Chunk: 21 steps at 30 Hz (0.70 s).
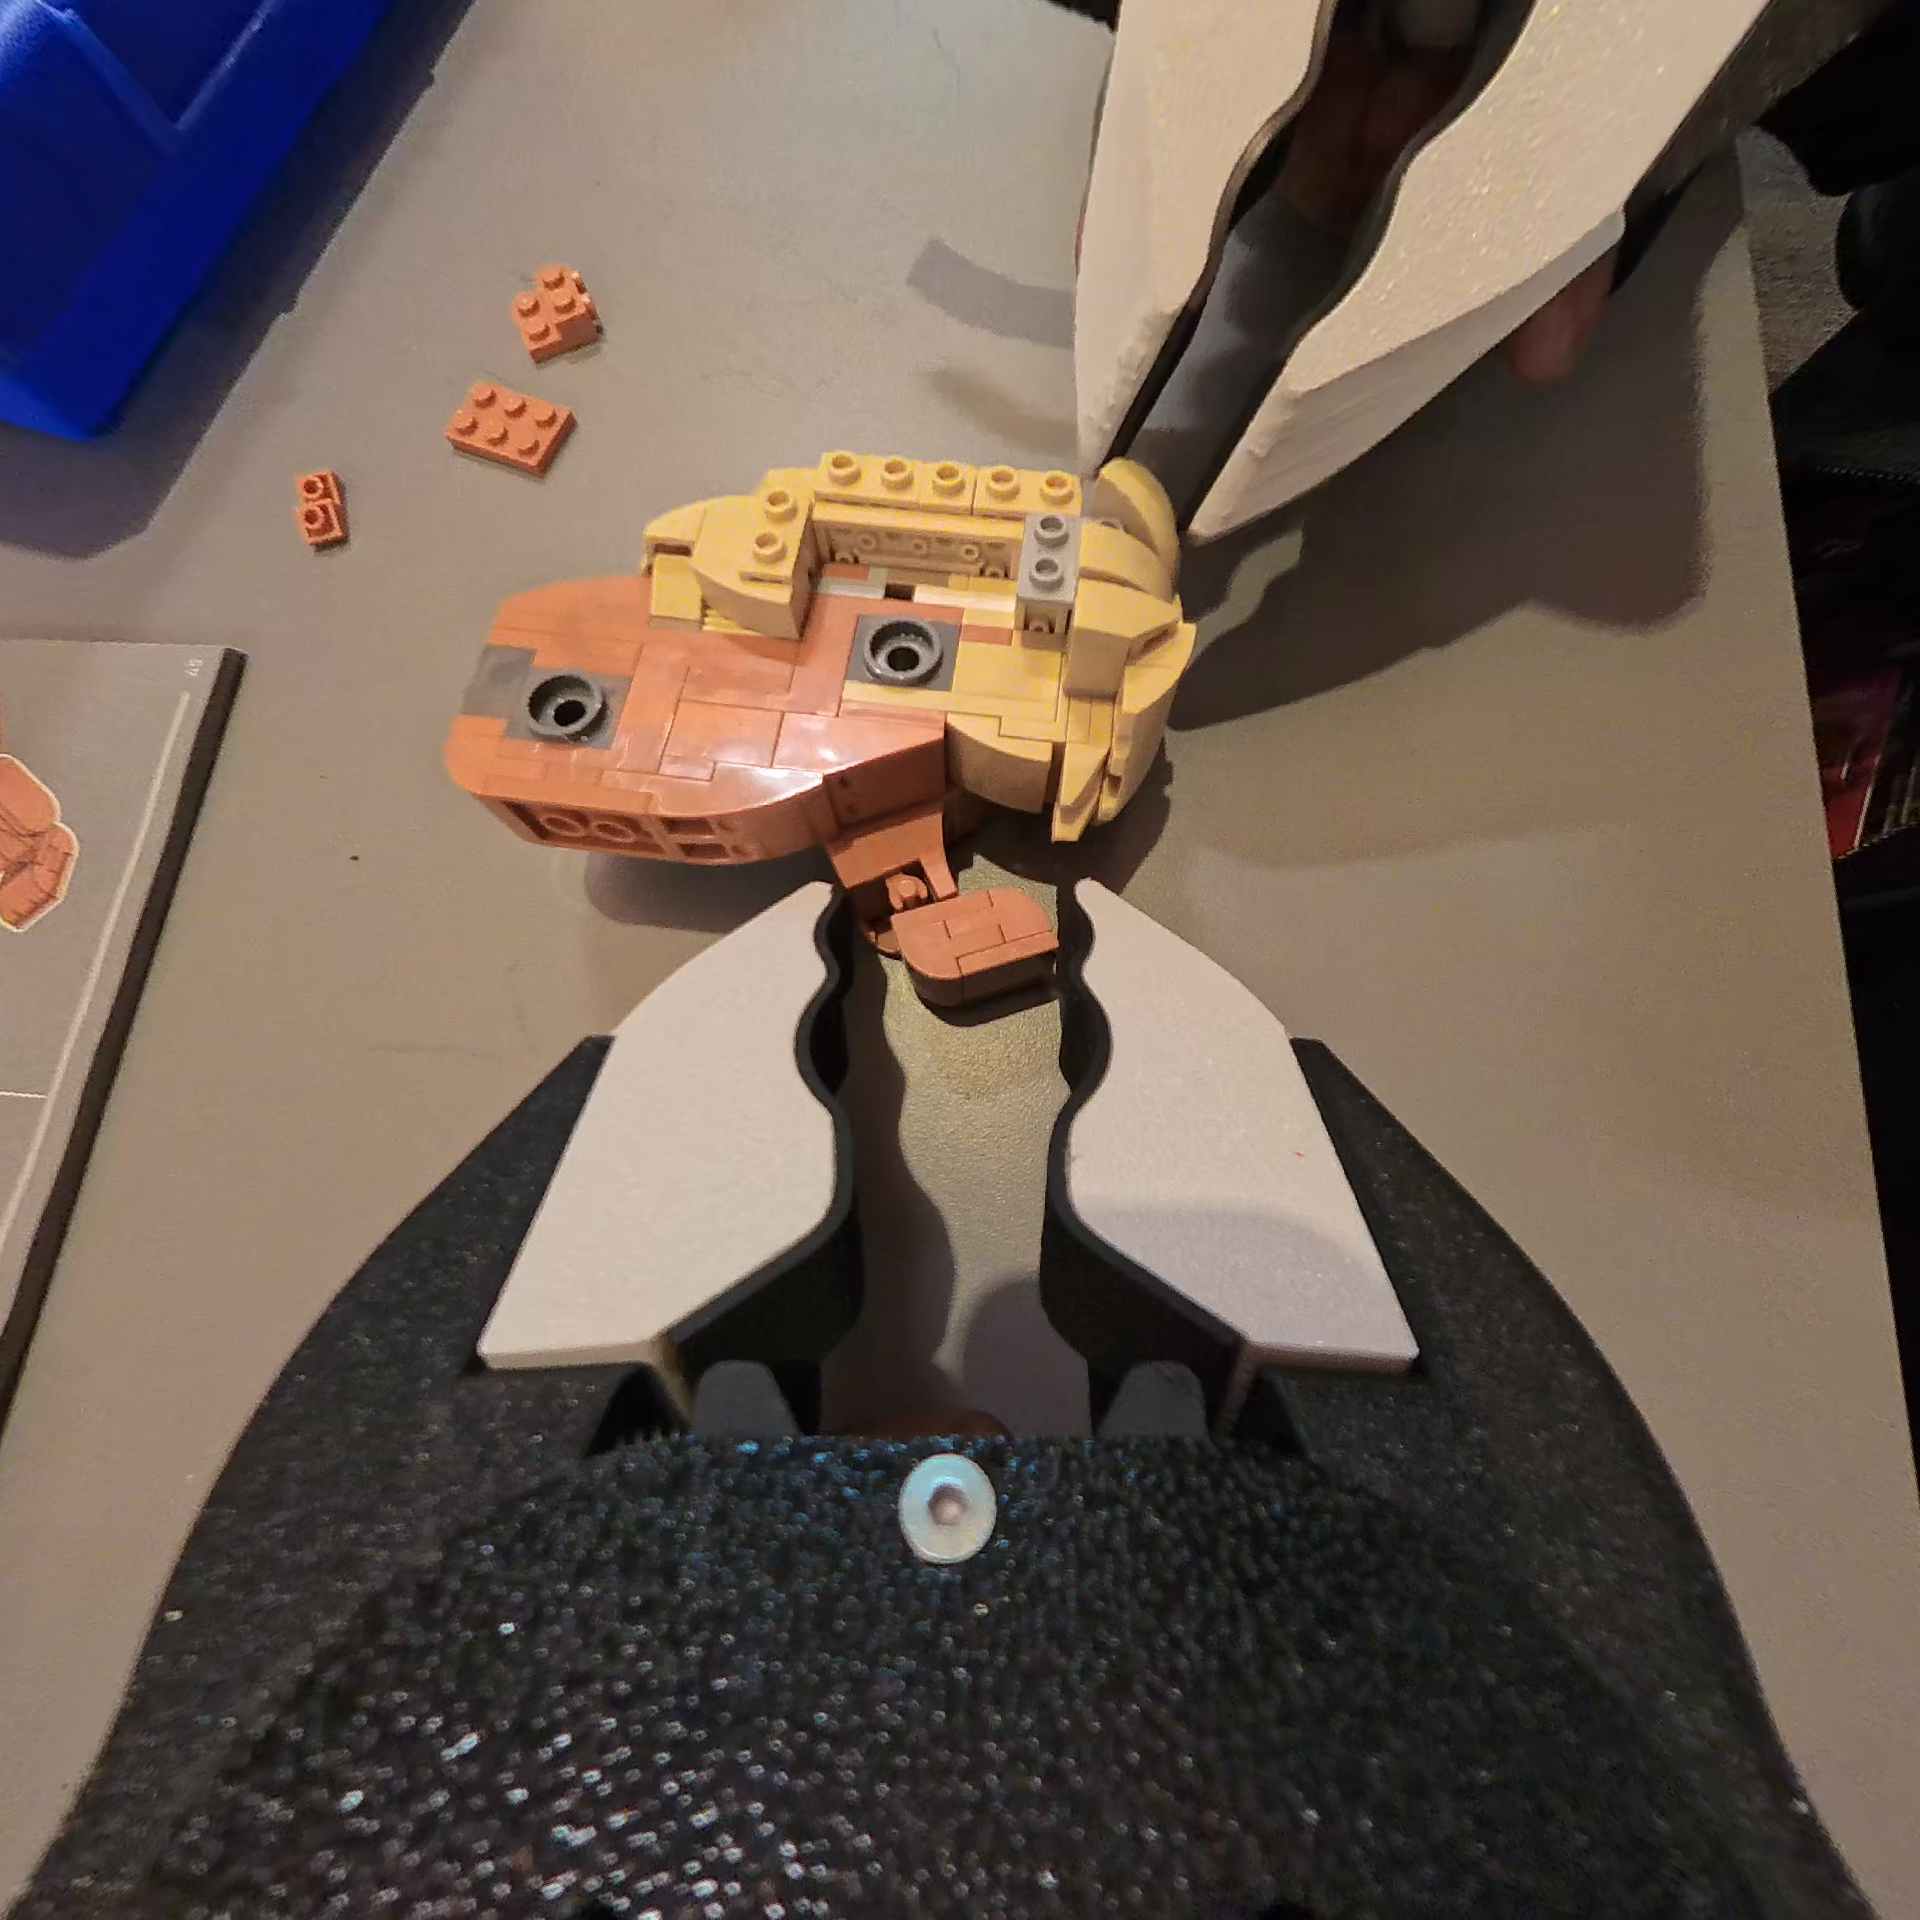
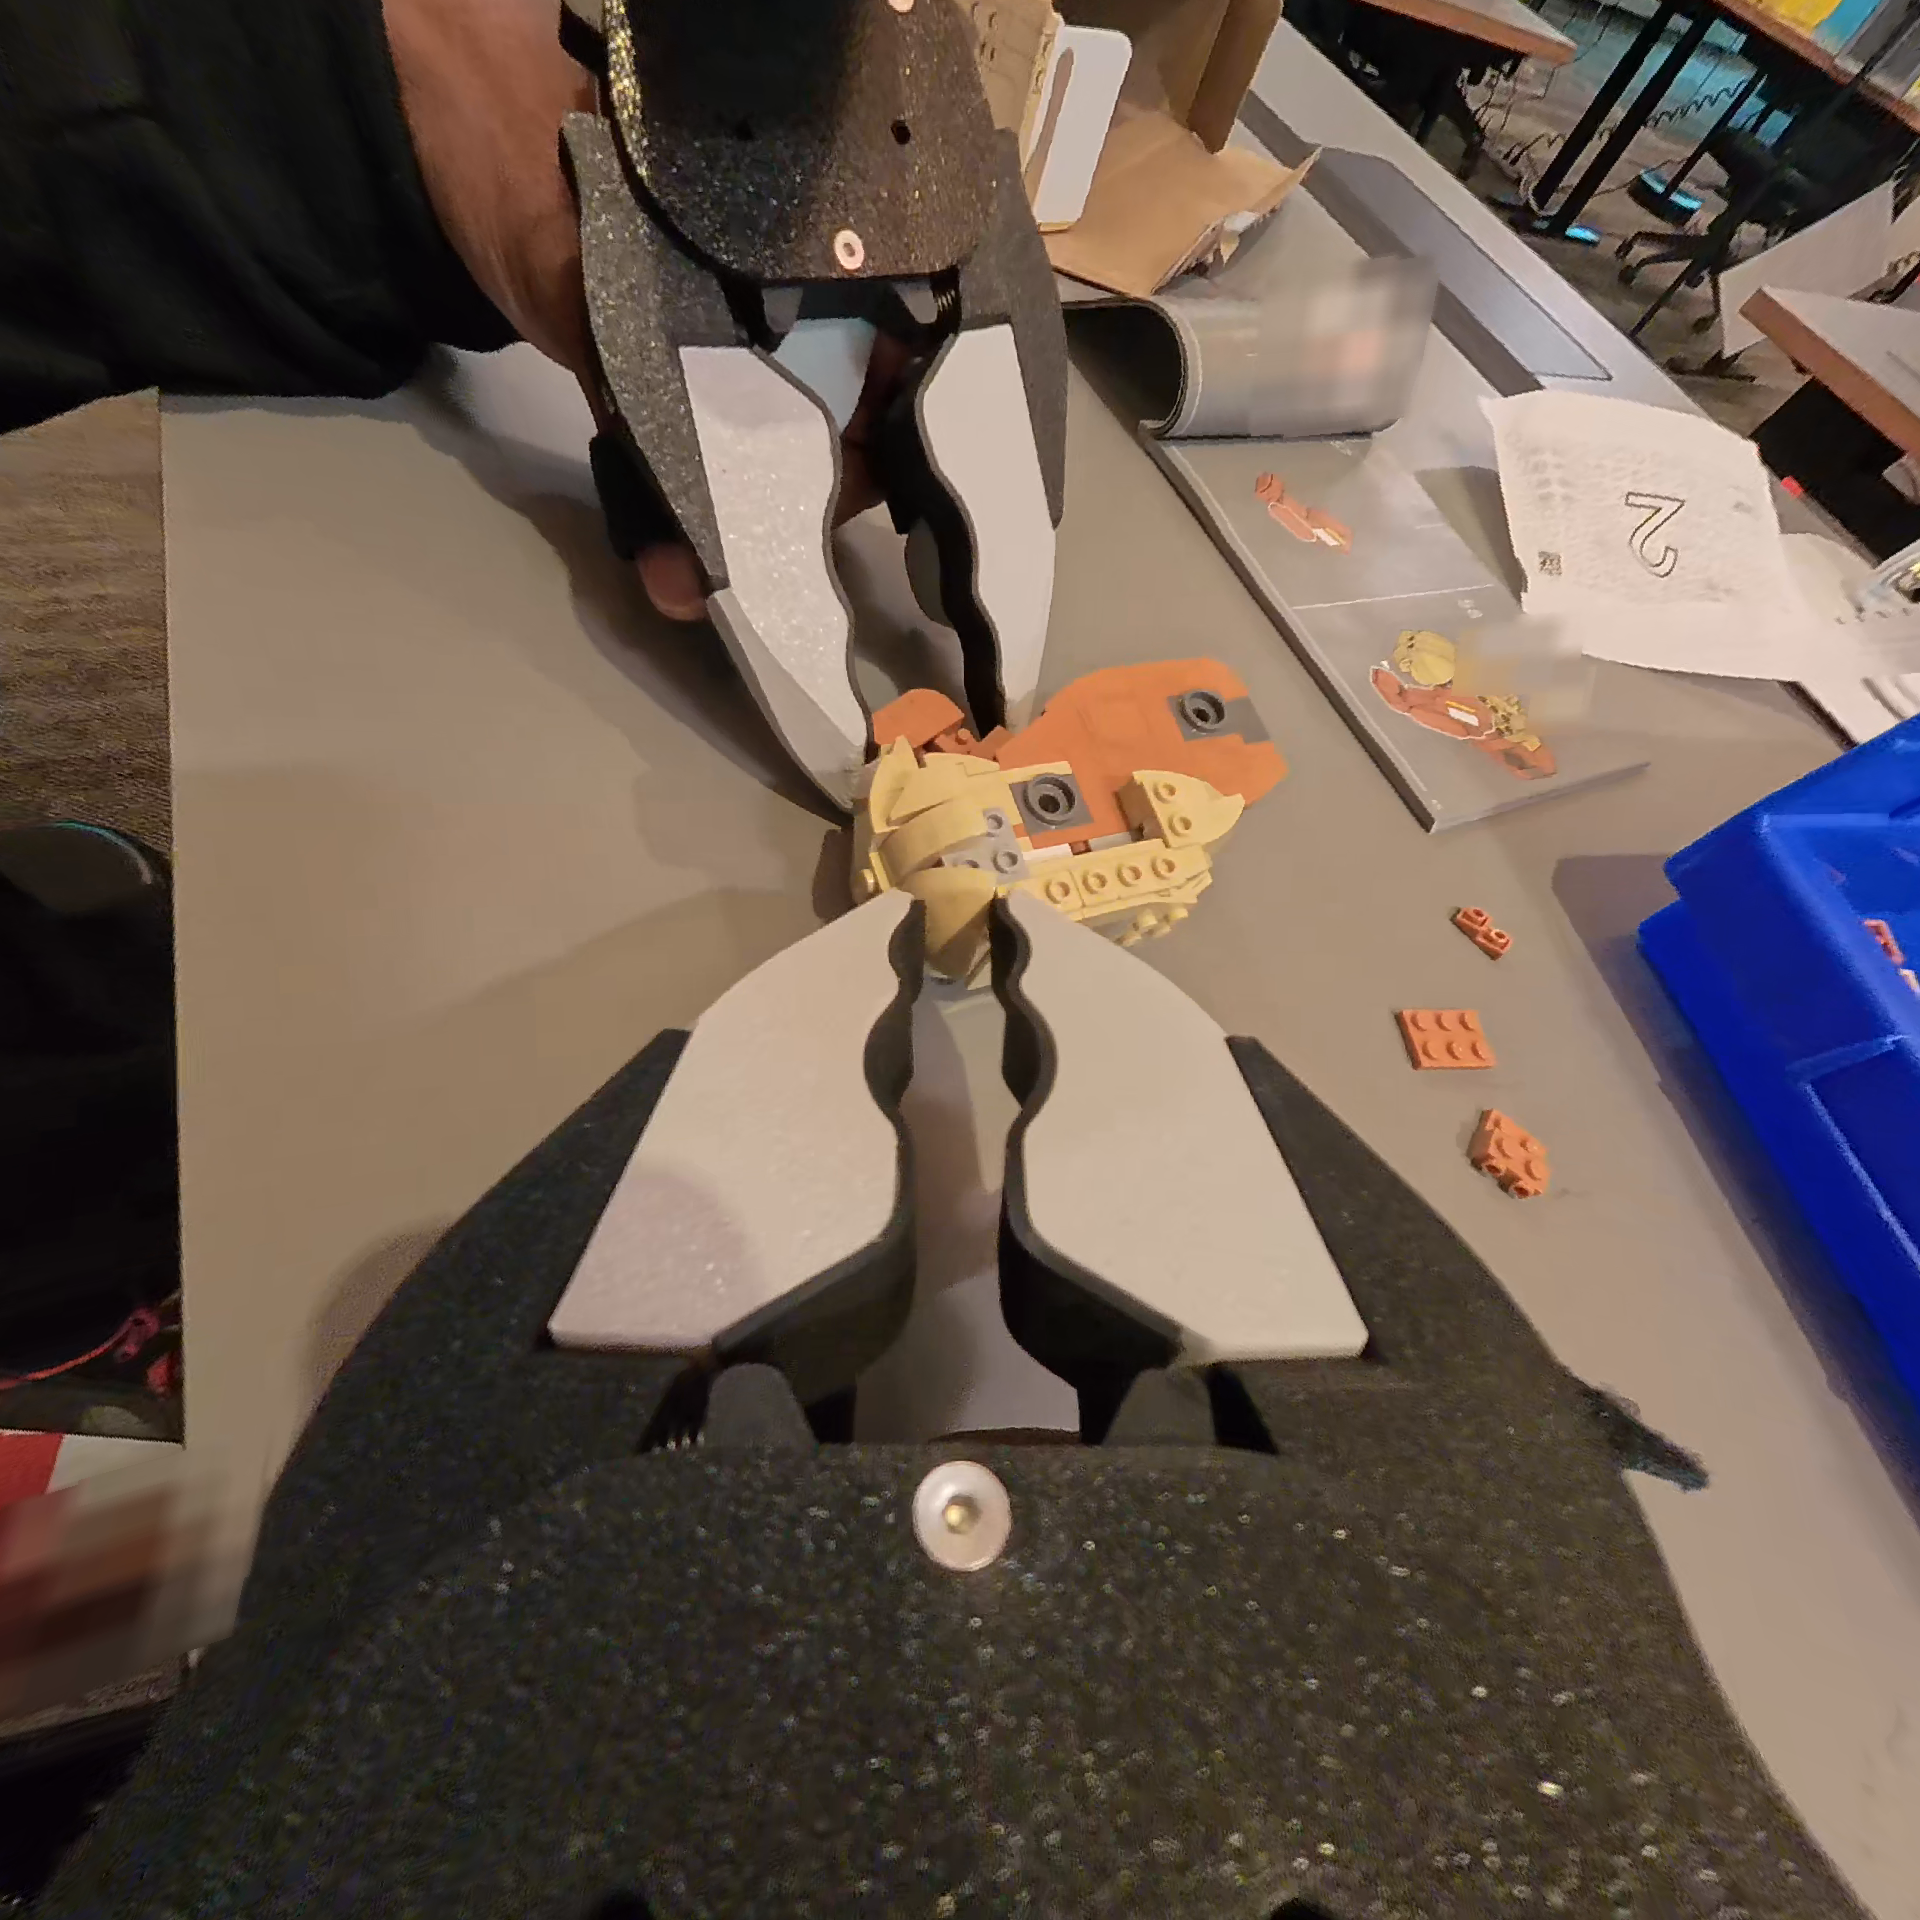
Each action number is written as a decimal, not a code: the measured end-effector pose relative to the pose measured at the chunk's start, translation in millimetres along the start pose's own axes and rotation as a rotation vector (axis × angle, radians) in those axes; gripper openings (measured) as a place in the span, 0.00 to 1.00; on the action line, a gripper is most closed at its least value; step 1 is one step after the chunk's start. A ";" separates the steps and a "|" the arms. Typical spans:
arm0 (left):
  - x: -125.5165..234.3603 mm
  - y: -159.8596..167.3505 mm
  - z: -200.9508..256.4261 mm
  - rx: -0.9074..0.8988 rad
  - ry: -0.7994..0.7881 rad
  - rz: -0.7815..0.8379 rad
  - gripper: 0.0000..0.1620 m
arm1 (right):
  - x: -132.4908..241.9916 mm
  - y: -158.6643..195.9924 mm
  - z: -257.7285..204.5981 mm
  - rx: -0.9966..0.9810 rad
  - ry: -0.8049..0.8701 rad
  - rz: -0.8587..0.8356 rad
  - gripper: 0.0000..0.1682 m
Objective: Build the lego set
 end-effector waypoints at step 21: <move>0.0 0.7 0.5 0.009 0.017 -0.003 0.23 | -1.4 -3.4 -3.5 0.102 -0.010 0.059 0.07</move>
Point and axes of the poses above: each gripper's, where its closed fingertips meet, x back along the fingers, y out of its underside, z = x × y across the jaws, the point moved 3 cm from there along x, back along the fingers, and after that the axes turned 11 degrees about y, right-handed, at the moved point
